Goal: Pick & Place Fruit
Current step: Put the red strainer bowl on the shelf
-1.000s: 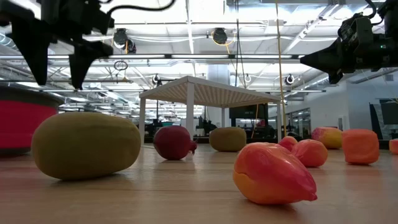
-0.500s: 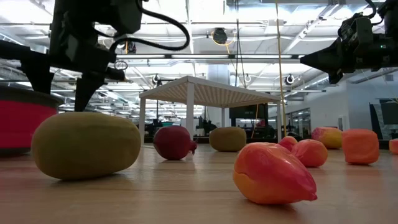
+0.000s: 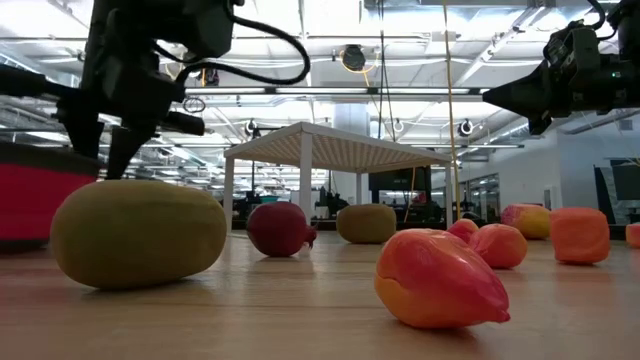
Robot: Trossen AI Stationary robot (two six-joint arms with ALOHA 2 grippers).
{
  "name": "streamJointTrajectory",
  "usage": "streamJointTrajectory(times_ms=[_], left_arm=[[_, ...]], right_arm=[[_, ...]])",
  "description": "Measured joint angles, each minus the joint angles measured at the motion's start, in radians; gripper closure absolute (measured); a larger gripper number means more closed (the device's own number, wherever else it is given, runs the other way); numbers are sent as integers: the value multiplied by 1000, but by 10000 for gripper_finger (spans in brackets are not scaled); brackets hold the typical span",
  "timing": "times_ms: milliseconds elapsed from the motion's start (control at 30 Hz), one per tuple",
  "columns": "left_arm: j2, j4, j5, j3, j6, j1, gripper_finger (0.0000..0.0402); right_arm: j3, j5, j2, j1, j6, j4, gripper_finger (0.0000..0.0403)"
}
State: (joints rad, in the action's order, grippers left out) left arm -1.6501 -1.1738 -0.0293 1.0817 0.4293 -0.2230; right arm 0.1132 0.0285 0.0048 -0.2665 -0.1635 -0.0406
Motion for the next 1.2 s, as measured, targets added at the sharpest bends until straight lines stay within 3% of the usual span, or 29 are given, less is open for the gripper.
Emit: streamJointTrajectory(times_ms=[100, 267, 700, 1000, 1200], left_arm=[[2, -23, 26, 0, 4, 1, 387], [2, -3, 20, 1, 27, 0, 373], [32, -92, 66, 3, 27, 4, 391], [180, -83, 90, 2, -85, 47, 393], [264, -56, 185, 2, -221, 108, 397]], right_arm=[[0, 0, 0, 0, 0, 0, 403], [0, 0, 0, 0, 0, 0, 403], [0, 0, 0, 0, 0, 0, 403], [0, 0, 0, 0, 0, 0, 403], [0, 0, 0, 0, 0, 0, 403]])
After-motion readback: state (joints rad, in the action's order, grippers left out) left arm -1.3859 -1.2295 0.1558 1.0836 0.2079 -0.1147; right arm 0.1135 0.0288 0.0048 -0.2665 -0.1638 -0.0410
